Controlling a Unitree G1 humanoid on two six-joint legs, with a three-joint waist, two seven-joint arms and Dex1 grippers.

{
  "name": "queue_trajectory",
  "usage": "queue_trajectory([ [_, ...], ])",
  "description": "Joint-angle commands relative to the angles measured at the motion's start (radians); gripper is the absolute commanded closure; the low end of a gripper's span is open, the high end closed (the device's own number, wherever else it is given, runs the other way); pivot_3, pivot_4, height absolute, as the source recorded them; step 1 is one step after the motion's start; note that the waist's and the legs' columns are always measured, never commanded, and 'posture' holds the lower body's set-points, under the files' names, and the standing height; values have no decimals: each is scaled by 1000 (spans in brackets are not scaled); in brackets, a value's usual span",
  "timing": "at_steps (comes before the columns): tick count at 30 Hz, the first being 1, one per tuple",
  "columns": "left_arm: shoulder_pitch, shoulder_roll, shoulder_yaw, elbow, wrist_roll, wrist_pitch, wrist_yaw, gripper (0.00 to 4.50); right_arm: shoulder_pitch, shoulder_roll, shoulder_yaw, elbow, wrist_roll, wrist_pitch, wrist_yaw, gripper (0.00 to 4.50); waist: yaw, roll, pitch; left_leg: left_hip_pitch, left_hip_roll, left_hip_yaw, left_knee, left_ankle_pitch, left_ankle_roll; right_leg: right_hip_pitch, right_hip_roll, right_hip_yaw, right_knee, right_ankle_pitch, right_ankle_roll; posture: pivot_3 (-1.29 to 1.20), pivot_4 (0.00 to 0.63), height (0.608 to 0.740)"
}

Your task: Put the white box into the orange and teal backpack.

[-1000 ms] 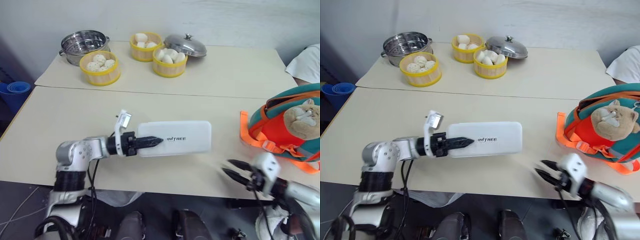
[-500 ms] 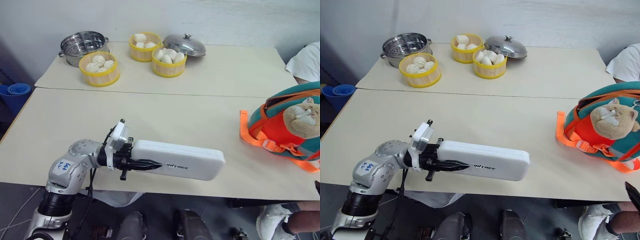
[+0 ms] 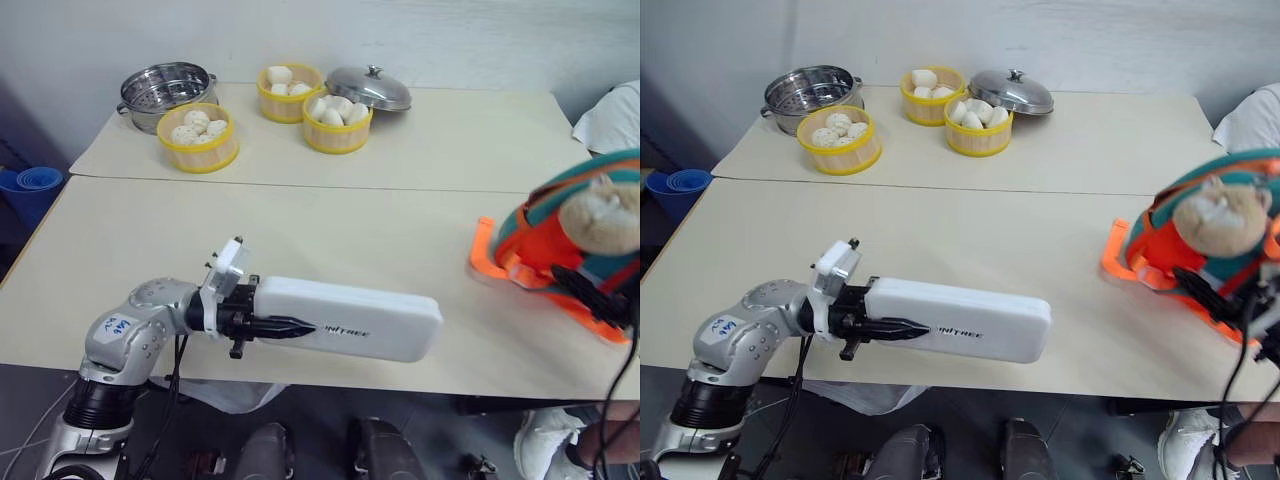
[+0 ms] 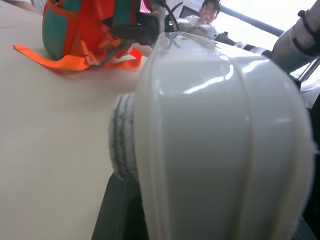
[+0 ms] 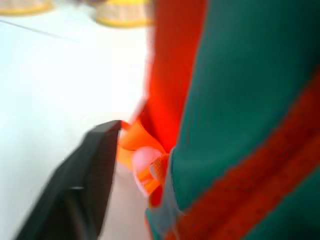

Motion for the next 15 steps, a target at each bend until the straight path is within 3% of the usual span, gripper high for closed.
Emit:
queue_trajectory([
  [1, 21, 15, 36, -21, -20, -19, 11, 3250, -46, 32, 52, -30, -9, -10, -16, 2667, -2, 0, 0, 0, 0, 0, 0, 0, 0, 0, 0, 0, 0, 0, 0, 0, 150, 740],
  [5, 50, 34, 69, -9, -12, -36, 27, 3250, -78, 98, 150, -143, 0, 9, -21, 3948, -4, 0, 0, 0, 0, 0, 0, 2, -4, 0, 0, 0, 0, 0, 0, 0, 150, 740],
  [7, 60, 45, 89, 3, -15, -43, 35, 3250, -93, 132, 202, -218, 15, 32, -29, 4332, -8, 0, 0, 0, 0, 0, 0, 2, -4, 0, 0, 0, 1, 0, 0, 0, 150, 740],
  [9, 72, 57, 108, 17, -14, -46, 41, 3250, -106, 160, 255, -292, 37, 62, -27, 4355, -10, 0, 0, 1, 1, 0, 0, 2, -4, 0, 0, 0, 1, 0, 0, 0, 150, 740],
  [12, 106, 106, 188, 79, -95, 73, 53, 3250, -104, 250, 326, -549, 254, 246, -137, 4355, -15, -1, 1, 1, 1, 0, -1, 2, -4, -2, 1, 1, 3, 0, 0, 0, 150, 740],
  [15, 112, 135, 236, 137, -116, 99, 45, 3250, -30, 213, 347, -723, 461, 418, -155, 4355, -7, -1, 1, -6, 1, 0, -5, 3, -5, -14, 0, 1, 11, -2, -3, 0, 150, 740],
])
